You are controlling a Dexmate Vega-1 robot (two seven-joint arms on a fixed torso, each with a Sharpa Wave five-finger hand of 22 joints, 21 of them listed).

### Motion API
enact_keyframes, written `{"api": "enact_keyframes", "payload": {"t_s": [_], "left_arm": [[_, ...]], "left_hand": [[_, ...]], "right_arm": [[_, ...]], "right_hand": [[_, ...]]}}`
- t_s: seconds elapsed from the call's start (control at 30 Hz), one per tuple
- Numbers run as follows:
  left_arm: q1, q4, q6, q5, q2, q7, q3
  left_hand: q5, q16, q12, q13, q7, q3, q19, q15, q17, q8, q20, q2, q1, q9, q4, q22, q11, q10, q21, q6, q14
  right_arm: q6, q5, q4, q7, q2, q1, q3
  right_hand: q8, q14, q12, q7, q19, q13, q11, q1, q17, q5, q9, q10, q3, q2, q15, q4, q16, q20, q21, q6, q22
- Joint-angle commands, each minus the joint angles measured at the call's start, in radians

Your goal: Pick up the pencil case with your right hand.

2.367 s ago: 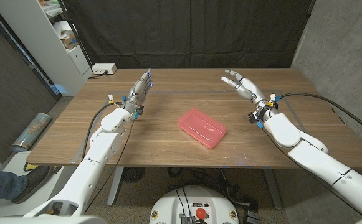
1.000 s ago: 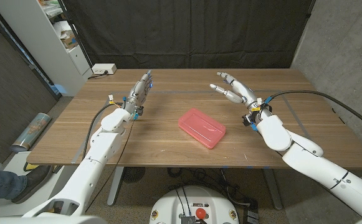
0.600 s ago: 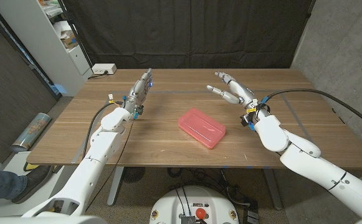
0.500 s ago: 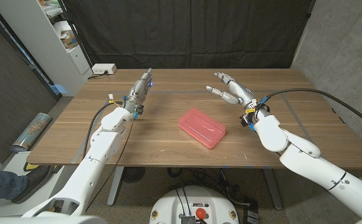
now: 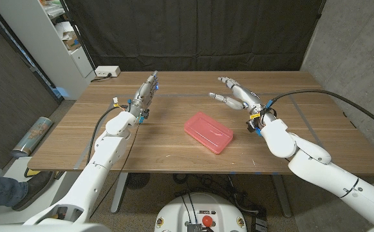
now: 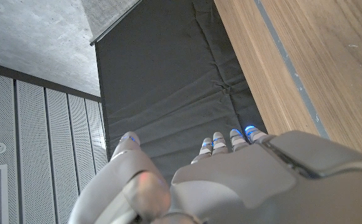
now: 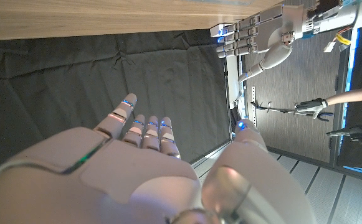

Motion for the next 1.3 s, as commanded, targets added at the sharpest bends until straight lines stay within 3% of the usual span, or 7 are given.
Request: {"api": "enact_keyframes", "payload": {"t_s": [0.03,0.43,0.83,1.03,1.3], "left_arm": [[-0.003,0.004,0.005,0.008,0.001,0.002,0.005],[-0.013,0.024,-0.006,0.002,-0.004,-0.010,0.002],[-0.023,0.043,-0.014,-0.003,-0.008,-0.019,-0.004],[-0.034,0.060,-0.022,-0.003,-0.011,-0.025,-0.007],[-0.043,0.072,-0.027,0.002,-0.016,-0.028,-0.006]], "left_hand": [[-0.001,-0.003,-0.002,0.004,-0.003,0.004,-0.044,0.007,0.002,0.002,0.008,0.001,0.011,0.004,-0.005,0.001,0.006,-0.004,0.000,0.004,-0.038],[-0.002,-0.002,-0.002,0.004,-0.007,0.003,-0.045,0.008,0.002,0.001,0.010,0.003,0.014,0.004,-0.006,0.001,0.004,-0.005,0.000,0.001,-0.038],[-0.004,-0.002,-0.003,0.004,-0.007,0.003,-0.045,0.012,0.002,-0.002,0.011,0.004,0.016,0.004,-0.008,0.001,0.010,-0.006,0.000,-0.005,-0.038],[-0.005,-0.002,-0.003,0.004,-0.004,0.002,-0.046,0.014,0.002,-0.004,0.012,0.005,0.017,0.004,-0.009,0.001,0.012,-0.007,0.000,-0.012,-0.037],[-0.006,-0.002,-0.002,0.004,-0.011,0.001,-0.046,0.015,0.002,-0.004,0.013,0.006,0.018,0.004,-0.009,0.001,0.013,-0.005,0.000,-0.012,-0.037]], "right_arm": [[-0.025,-0.020,-0.022,0.010,-0.009,-0.010,-0.009],[-0.069,-0.057,-0.049,0.026,-0.007,-0.012,-0.034],[-0.102,-0.095,-0.069,0.045,-0.003,0.001,-0.057],[-0.141,-0.118,-0.086,0.074,-0.001,0.018,-0.070],[-0.162,-0.136,-0.099,0.100,-0.004,0.029,-0.084]], "right_hand": [[-0.002,0.004,0.001,-0.002,0.006,0.004,0.009,0.009,0.003,0.010,0.004,-0.002,0.003,-0.001,0.012,-0.007,0.004,0.007,0.005,0.001,0.001],[-0.005,0.003,-0.001,-0.006,0.007,0.004,0.011,0.019,0.003,0.012,0.004,-0.011,0.000,-0.008,0.026,-0.015,0.002,0.022,0.005,-0.010,0.001],[-0.008,0.003,-0.001,-0.002,0.008,0.004,0.030,0.033,0.002,0.016,0.004,-0.018,-0.002,-0.017,0.051,-0.026,0.001,0.037,0.005,-0.027,0.001],[-0.012,-0.005,-0.004,0.008,0.002,0.004,0.051,0.044,0.001,0.020,0.004,-0.032,-0.006,-0.025,0.076,-0.034,-0.002,0.061,0.002,-0.049,0.001],[-0.013,-0.008,-0.006,0.006,0.000,0.004,0.059,0.054,0.001,0.025,0.004,-0.044,-0.009,-0.031,0.097,-0.041,-0.002,0.085,0.002,-0.065,0.001]]}}
